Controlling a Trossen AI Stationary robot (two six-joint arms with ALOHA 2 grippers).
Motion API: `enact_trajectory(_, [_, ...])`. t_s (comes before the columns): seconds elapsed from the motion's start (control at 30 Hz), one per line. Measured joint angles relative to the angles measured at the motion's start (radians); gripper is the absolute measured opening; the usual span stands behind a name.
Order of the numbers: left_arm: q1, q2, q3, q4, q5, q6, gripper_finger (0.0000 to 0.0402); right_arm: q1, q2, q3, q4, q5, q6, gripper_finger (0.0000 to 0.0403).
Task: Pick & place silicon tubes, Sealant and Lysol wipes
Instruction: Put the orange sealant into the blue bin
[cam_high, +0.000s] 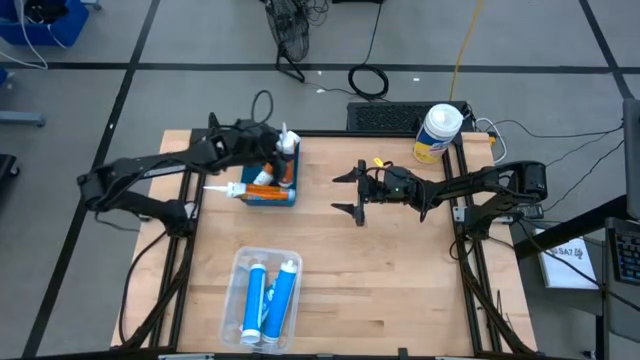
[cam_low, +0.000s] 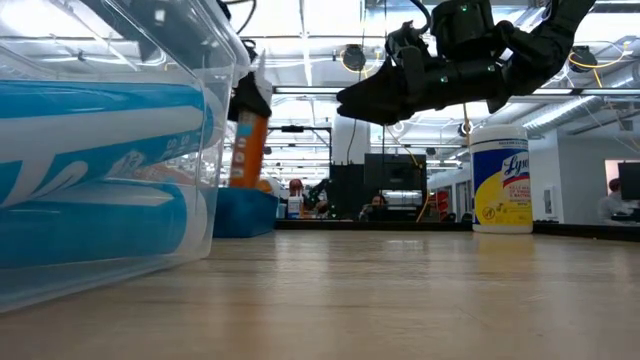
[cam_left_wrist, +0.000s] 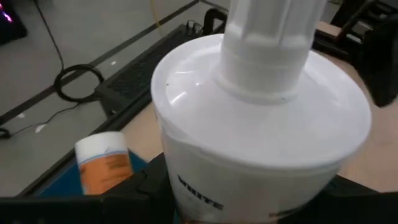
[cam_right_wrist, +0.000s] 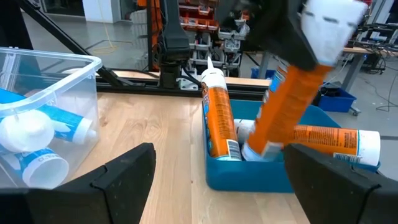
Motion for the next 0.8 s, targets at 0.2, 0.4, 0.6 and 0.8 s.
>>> enact_trajectory(0.2, [0.017, 0.077, 0.000, 0.056, -0.078, -0.004, 0.0207, 0.000, 0.000, 0.000, -0.015, 0.000, 0.000, 0.0329])
enact_trajectory(0.4, [0.007, 0.063, 0.000, 0.050, -0.233, -0.002, 0.0207, 0.000, 0.000, 0.000, -0.028, 0.000, -0.001, 0.0329])
enact_trajectory(0.6, [-0.010, 0.059, 0.000, 0.040, -0.305, -0.011, 0.0207, -0.003, 0.000, 0.000, -0.040, 0.000, -0.003, 0.0329])
enact_trajectory(0.8, [0.005, 0.049, 0.001, 0.041, -0.063, -0.086, 0.0207, -0.012, 0.000, 0.000, -0.042, 0.000, 0.004, 0.0329])
